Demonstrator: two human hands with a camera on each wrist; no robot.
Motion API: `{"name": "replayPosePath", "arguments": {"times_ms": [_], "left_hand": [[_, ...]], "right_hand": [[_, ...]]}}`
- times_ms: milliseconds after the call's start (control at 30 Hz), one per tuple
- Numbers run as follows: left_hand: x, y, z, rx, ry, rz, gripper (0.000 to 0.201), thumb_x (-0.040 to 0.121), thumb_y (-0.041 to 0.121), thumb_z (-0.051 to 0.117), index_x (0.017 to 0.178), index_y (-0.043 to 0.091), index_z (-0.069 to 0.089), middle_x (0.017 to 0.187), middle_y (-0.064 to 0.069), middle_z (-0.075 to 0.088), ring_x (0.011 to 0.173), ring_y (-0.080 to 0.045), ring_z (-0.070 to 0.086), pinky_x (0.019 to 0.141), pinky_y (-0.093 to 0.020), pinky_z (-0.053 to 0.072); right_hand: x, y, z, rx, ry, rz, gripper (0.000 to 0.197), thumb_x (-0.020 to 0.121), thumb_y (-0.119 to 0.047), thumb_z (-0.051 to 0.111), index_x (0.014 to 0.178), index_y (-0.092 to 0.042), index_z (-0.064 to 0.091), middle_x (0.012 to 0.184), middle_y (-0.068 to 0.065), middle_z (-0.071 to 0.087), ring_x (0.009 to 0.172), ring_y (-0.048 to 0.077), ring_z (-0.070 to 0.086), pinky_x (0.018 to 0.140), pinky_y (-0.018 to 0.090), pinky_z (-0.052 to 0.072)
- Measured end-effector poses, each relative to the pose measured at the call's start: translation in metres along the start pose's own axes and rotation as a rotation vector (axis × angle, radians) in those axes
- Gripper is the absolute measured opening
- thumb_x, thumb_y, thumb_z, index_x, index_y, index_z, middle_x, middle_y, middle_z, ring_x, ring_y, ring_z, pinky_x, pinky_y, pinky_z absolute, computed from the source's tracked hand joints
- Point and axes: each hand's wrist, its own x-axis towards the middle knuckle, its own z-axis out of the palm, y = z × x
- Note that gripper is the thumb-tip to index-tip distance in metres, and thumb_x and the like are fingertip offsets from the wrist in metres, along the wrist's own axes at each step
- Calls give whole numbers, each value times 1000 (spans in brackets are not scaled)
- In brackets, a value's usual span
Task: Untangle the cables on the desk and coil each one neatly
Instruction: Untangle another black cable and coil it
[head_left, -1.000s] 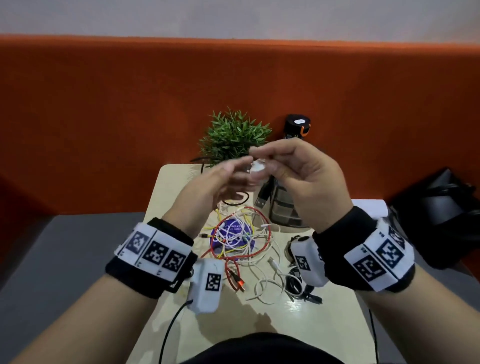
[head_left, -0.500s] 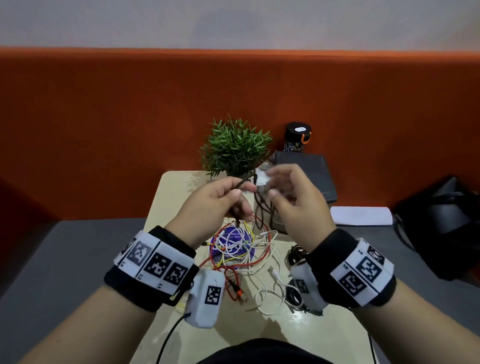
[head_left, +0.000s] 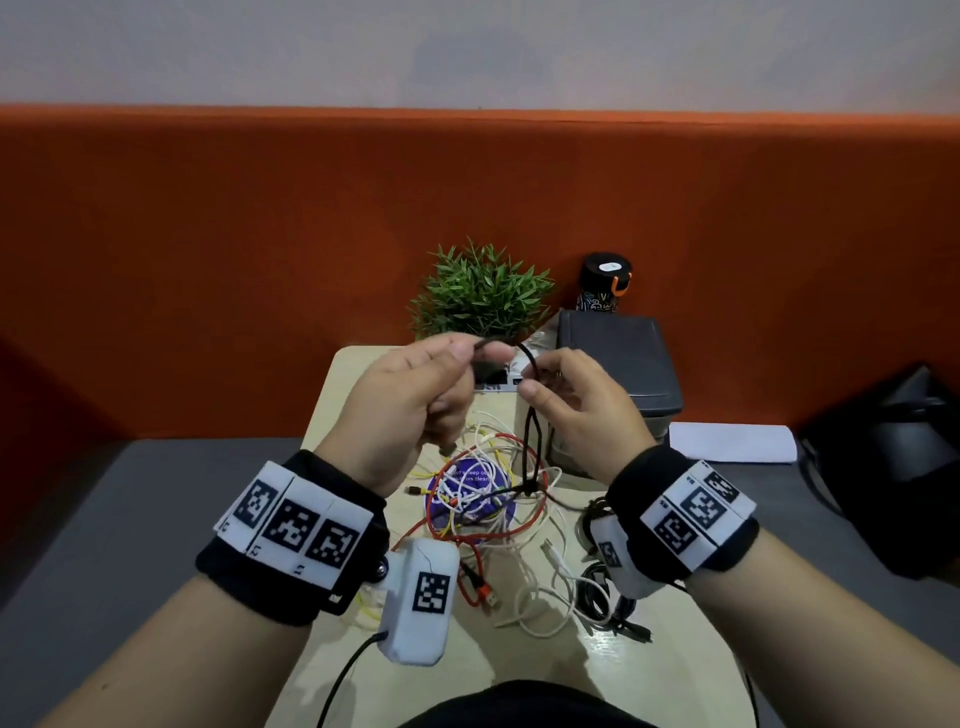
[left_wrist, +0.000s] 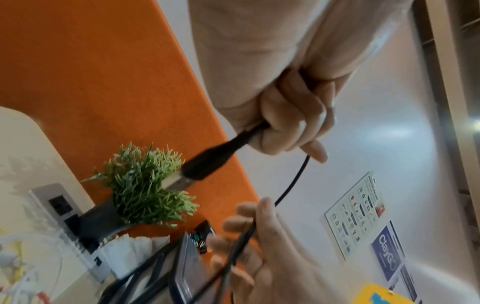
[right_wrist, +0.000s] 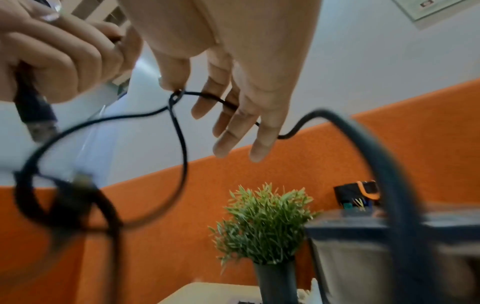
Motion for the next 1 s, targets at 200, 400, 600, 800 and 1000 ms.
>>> {"name": "replayPosePath", "arguments": {"times_ms": [200, 400, 600, 800, 1000], "left_hand": [[2, 16, -15, -70, 133, 191, 31, 98, 20, 37, 95, 8, 66, 47, 10, 29, 41, -7, 20, 43, -22, 16], [3, 26, -22, -73, 245, 302, 30, 99, 21, 38, 96, 8, 64, 48, 10, 28, 42, -7, 18, 43, -23, 14], [5, 23, -26, -24, 284, 370, 28, 97, 23, 41, 97, 11, 66, 49, 7, 27, 42, -8, 18, 43, -22, 17], [6, 3, -24, 281, 296, 197, 32, 100, 15, 39, 87, 18, 67, 47, 10, 31, 44, -10, 23, 46, -28, 16], [1, -31, -21, 587, 215, -58, 10, 84, 30, 67, 87, 21, 65, 50, 9, 39, 44, -7, 32, 46, -20, 26]], "right_hand": [[-13, 30, 7, 192, -39, 226, 23, 96, -39, 46, 82, -23, 56, 75, 0, 63, 69, 15, 62, 72, 36, 50], [-16, 56, 13, 287, 71, 653, 28, 99, -27, 44, 77, -12, 53, 64, 12, 60, 34, 24, 50, 38, 23, 39], [-14, 46, 8, 462, 100, 703, 28, 100, -22, 43, 80, -5, 53, 63, 11, 66, 24, 17, 32, 32, 15, 25], [-12, 31, 6, 673, 90, 587, 25, 100, -18, 45, 78, -9, 51, 68, 10, 65, 24, 9, 28, 33, 12, 22], [-15, 21, 10, 816, 25, 454, 25, 101, -13, 39, 84, -6, 55, 54, 7, 51, 27, 9, 24, 33, 12, 18]]}}
